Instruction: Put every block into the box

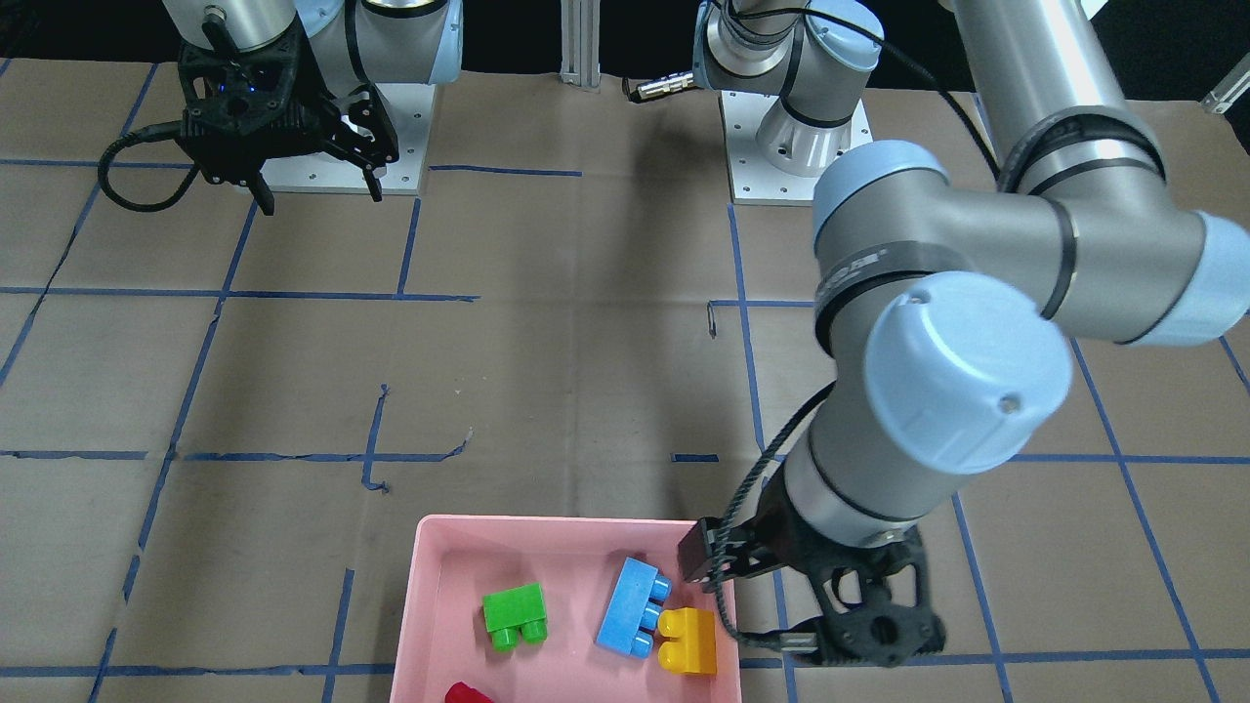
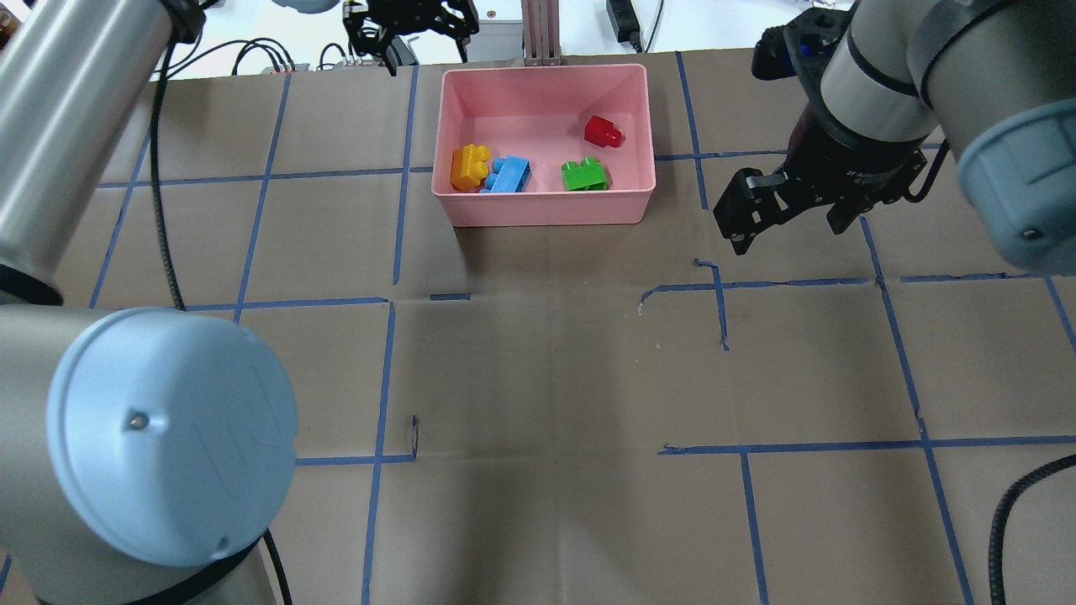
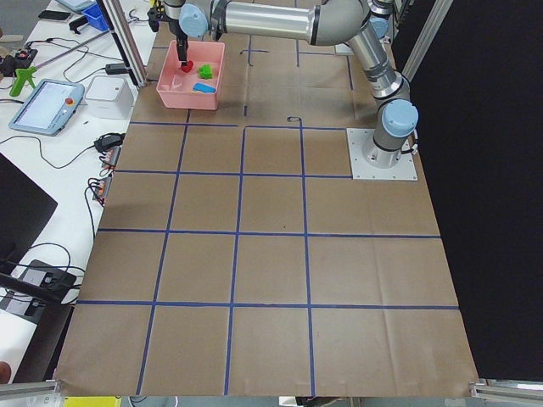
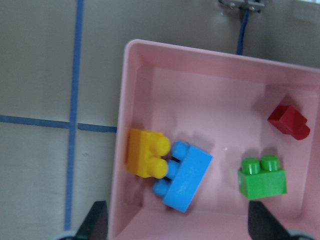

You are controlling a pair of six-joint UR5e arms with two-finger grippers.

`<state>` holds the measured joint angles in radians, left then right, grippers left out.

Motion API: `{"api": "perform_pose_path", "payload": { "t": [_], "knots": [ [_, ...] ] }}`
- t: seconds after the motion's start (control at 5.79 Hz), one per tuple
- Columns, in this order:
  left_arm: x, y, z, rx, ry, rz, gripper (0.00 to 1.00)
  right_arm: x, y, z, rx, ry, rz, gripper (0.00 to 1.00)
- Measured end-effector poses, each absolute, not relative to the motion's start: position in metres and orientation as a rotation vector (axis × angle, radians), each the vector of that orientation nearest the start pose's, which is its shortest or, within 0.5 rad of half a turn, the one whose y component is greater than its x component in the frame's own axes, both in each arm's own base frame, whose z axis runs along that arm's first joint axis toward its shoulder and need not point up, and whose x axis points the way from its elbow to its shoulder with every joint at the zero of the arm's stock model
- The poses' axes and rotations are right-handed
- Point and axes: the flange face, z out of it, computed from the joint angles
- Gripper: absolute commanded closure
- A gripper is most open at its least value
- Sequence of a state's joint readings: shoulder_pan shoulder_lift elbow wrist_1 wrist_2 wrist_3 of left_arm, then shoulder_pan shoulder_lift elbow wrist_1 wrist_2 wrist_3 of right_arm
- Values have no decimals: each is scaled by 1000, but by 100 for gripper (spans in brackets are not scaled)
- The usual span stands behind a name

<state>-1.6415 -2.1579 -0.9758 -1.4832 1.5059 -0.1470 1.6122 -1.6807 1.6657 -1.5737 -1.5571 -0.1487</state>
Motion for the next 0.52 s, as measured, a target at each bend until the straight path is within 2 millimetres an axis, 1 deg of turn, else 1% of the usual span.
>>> {"api": "perform_pose_path", "payload": {
  "t": [0.17,0.35,0.52],
  "knots": [
    [-160,-685,455,-86,3206,-134,1,153,-448,490,-294,3115,-2,0],
    [-146,-625,471,-67,3204,-108,1,153,-453,485,-292,3115,22,0],
    [-142,-564,474,-53,3204,-83,1,153,-453,481,-290,3114,39,0]
  ]
}}
